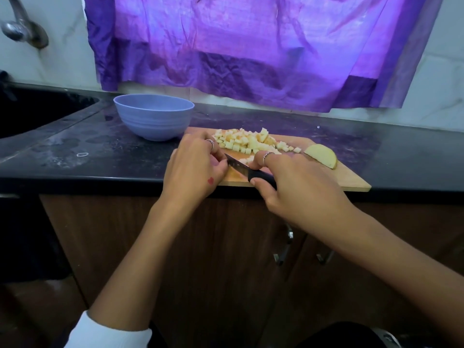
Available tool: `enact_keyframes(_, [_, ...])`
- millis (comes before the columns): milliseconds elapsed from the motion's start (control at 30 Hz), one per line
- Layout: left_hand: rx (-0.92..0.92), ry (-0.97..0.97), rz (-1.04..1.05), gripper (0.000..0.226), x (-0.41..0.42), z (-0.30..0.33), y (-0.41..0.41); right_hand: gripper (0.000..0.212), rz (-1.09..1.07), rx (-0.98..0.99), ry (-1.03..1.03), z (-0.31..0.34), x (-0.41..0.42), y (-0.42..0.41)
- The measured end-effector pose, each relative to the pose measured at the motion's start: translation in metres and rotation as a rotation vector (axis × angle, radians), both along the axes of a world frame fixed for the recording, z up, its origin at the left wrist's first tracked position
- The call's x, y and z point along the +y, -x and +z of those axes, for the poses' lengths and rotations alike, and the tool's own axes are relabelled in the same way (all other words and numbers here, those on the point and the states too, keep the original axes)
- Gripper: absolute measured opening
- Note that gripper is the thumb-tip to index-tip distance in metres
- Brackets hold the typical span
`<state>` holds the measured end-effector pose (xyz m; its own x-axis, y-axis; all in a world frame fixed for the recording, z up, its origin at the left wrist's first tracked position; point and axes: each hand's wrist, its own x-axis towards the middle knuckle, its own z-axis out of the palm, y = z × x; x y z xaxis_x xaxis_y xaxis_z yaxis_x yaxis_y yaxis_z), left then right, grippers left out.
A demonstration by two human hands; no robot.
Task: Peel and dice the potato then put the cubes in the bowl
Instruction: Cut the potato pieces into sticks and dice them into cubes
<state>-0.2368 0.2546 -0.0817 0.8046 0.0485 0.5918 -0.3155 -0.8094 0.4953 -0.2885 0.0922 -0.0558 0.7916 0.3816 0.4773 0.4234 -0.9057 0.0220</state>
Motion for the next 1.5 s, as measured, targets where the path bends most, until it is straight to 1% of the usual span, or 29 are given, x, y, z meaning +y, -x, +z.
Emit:
enact_keyframes(200, [0.011, -0.004, 0.007, 0.010, 0.000, 0.000, -0.003, 0.029, 0.012, 0.026, -0.002, 0.002, 0.002, -0.001])
enact_keyframes(333, [0.040, -0.035, 0.012, 0.005, 0.002, 0.000, -0.004, 0.023, -0.007, 0.013, 0.093, 0.011, 0.009, -0.006])
enact_keyframes(467, [0.119, -0.047, 0.004, 0.011, 0.002, 0.006, -0.005, 0.024, -0.005, 0.009, 0.185, 0.014, 0.015, -0.008])
enact_keyframes(600, [0.126, -0.020, 0.038, 0.012, -0.002, 0.008, 0.000, 0.026, 0.006, 0.076, 0.119, 0.021, 0.008, -0.001])
enact_keyframes(733, [0.139, 0.009, 0.099, 0.009, -0.005, 0.008, 0.003, 0.026, 0.018, 0.123, 0.147, 0.028, -0.004, 0.012])
enact_keyframes(800, [0.123, 0.021, 0.120, 0.012, -0.006, 0.007, 0.005, 0.025, 0.029, 0.087, 0.181, 0.031, -0.008, 0.020])
enact_keyframes(833, [0.110, 0.033, 0.127, 0.013, -0.006, 0.007, 0.006, 0.026, 0.044, 0.033, 0.234, 0.030, -0.009, 0.023])
enact_keyframes(900, [0.081, 0.052, 0.144, 0.013, -0.006, 0.004, 0.006, 0.033, 0.075, -0.083, 0.372, 0.023, -0.008, 0.026])
enact_keyframes(967, [0.059, 0.057, 0.167, 0.013, -0.005, 0.002, 0.007, 0.040, 0.075, -0.129, 0.401, 0.017, -0.011, 0.021])
enact_keyframes(1033, [0.060, 0.051, 0.167, 0.011, -0.003, 0.001, 0.007, 0.043, 0.042, -0.146, 0.353, 0.013, -0.020, 0.007])
enact_keyframes(1100, [0.081, 0.030, 0.153, 0.012, -0.003, 0.002, 0.005, 0.036, -0.005, -0.133, 0.280, 0.012, -0.031, -0.008])
enact_keyframes(1200, [0.083, -0.018, 0.162, 0.017, -0.004, 0.001, 0.003, 0.032, -0.025, -0.020, 0.070, 0.021, -0.052, -0.016])
enact_keyframes(1267, [0.070, -0.035, 0.185, 0.020, -0.005, 0.000, 0.002, 0.030, -0.025, 0.027, -0.019, 0.027, -0.070, -0.019])
enact_keyframes(1300, [0.062, -0.033, 0.198, 0.021, -0.006, -0.001, 0.003, 0.033, -0.002, 0.056, -0.059, 0.029, -0.079, -0.019])
enact_keyframes(1367, [0.041, -0.017, 0.227, 0.025, -0.008, -0.002, 0.005, 0.047, 0.068, 0.117, -0.104, 0.030, -0.094, -0.017])
enact_keyframes(1400, [0.026, -0.012, 0.245, 0.027, -0.009, -0.002, 0.006, 0.050, 0.094, 0.141, -0.111, 0.028, -0.099, -0.016])
enact_keyframes(1500, [-0.005, 0.014, 0.282, 0.029, -0.014, -0.003, 0.009, 0.034, 0.126, 0.173, -0.102, 0.018, -0.101, -0.017])
